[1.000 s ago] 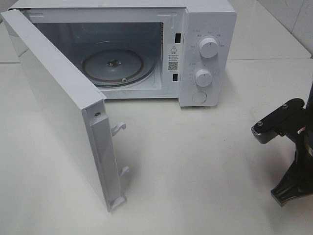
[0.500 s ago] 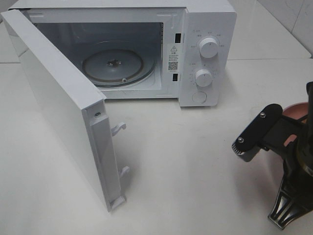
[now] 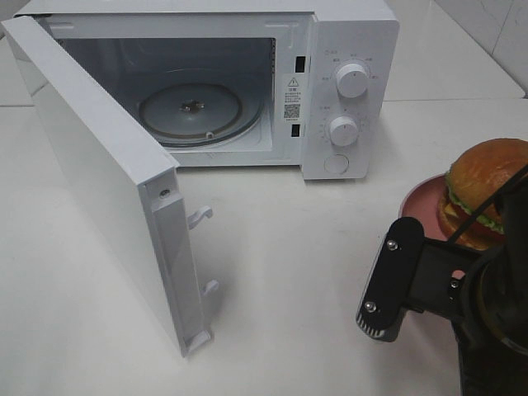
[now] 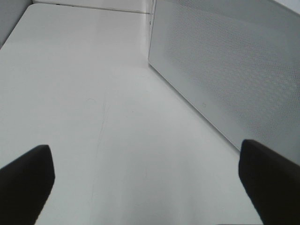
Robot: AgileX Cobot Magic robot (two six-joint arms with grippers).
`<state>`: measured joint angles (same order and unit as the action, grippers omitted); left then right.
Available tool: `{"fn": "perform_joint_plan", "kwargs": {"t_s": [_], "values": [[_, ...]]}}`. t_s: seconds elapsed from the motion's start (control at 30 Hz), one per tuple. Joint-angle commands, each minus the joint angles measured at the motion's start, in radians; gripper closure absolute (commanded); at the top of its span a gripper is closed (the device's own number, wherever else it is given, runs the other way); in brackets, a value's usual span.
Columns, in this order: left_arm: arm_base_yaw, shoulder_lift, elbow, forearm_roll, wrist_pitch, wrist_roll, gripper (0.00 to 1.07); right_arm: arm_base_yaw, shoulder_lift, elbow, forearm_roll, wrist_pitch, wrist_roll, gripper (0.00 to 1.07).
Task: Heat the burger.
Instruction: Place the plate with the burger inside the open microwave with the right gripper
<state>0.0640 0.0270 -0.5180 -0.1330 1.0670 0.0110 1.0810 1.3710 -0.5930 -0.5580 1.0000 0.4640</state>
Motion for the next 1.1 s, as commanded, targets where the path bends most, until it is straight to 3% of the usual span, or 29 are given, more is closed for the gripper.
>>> {"fn": "perform_joint_plan", "kwargs": {"t_s": [0.03,0.63,1.1], "values": [[0.002,-0.002,0.003,-0.006,0.003,0.002,0.07,0.013,-0.01,0.003,-0.057,0.027,-0.044,1.07],[0.002,-0.002,0.003,-0.006,0.003,0.002,0.07,0.013,-0.01,0.003,-0.194,-0.135,-0.313,1.07],[0.002,-0.002,0.003,-0.006,0.003,0.002,0.07,0.013,-0.01,0.003,-0.207,-0.263,-0.559,1.07]]}}
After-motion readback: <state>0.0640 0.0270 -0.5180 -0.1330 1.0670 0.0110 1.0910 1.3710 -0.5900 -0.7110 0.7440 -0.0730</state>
